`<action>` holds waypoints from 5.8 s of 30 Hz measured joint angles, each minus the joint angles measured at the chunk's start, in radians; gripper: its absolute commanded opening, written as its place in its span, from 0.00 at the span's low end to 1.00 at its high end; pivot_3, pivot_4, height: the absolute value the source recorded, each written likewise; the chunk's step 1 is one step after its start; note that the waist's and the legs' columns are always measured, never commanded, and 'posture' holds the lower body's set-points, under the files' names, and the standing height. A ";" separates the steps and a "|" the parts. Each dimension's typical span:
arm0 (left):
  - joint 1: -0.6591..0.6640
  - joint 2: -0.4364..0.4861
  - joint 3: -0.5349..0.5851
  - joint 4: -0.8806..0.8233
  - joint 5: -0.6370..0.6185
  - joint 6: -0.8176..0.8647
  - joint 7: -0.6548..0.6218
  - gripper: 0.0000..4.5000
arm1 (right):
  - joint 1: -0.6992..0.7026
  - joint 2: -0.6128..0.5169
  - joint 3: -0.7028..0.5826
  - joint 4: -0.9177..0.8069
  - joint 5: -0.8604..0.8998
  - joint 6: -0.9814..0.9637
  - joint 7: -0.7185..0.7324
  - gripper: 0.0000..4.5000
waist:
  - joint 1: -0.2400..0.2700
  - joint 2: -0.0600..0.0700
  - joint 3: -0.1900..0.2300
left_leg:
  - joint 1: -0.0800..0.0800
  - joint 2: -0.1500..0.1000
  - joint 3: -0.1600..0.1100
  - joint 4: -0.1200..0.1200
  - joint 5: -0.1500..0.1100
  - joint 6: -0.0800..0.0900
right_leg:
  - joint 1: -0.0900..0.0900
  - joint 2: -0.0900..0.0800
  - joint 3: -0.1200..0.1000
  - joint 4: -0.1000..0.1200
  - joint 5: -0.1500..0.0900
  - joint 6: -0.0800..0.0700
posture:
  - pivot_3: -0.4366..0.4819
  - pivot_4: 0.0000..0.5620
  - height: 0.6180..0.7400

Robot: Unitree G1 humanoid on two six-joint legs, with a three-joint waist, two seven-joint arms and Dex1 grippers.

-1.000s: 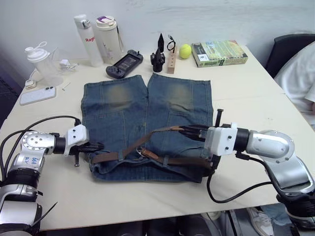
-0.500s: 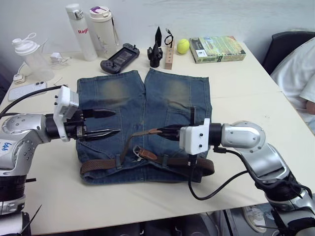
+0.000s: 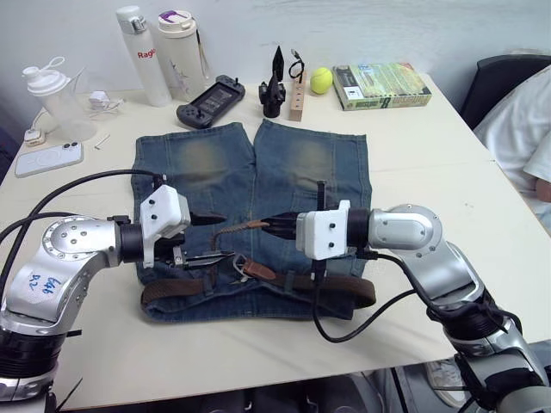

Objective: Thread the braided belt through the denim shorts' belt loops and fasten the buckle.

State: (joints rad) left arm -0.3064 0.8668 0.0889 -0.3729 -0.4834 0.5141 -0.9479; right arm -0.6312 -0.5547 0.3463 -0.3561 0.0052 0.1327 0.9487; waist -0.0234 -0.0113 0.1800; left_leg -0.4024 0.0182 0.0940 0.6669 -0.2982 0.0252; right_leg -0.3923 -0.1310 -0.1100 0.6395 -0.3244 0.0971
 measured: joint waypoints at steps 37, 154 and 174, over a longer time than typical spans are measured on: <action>-0.043 -0.075 0.071 0.034 -0.043 0.110 0.111 0.00 | 0.245 -0.003 0.144 -0.182 -0.011 0.484 -0.144 0.95 | 0.020 0.000 0.000 | 0.000 -0.001 0.000 0.001 0.001 0.000 | 0.000 0.000 0.000 0.002 0.000 0.000 | 0.48 0.27 0.84; 0.240 0.025 -0.008 0.052 0.113 -0.017 -0.072 0.00 | 0.143 0.135 0.061 -0.068 0.079 0.644 -0.318 0.02 | -0.001 0.000 0.000 | 0.000 -0.001 0.000 -0.002 0.002 0.000 | -0.002 -0.003 0.000 0.002 0.000 0.000 | 0.48 0.27 0.84; 0.151 -0.039 -0.081 0.034 0.137 0.051 0.026 0.00 | 0.153 0.118 0.038 -0.132 0.112 0.720 -0.308 0.02 | 0.001 0.000 0.000 | 0.000 -0.002 0.000 -0.002 0.002 0.001 | -0.002 -0.002 0.000 0.002 0.000 0.000 | 0.48 0.27 0.84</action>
State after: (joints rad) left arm -0.1554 0.8276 0.0083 -0.3388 -0.3469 0.5651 -0.9216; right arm -0.4783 -0.4371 0.3841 -0.4885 0.1177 0.8530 0.6406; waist -0.0229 -0.0115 0.1797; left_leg -0.4027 0.0164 0.0935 0.6649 -0.2966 0.0258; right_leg -0.3941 -0.1332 -0.1098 0.6417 -0.3242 0.0974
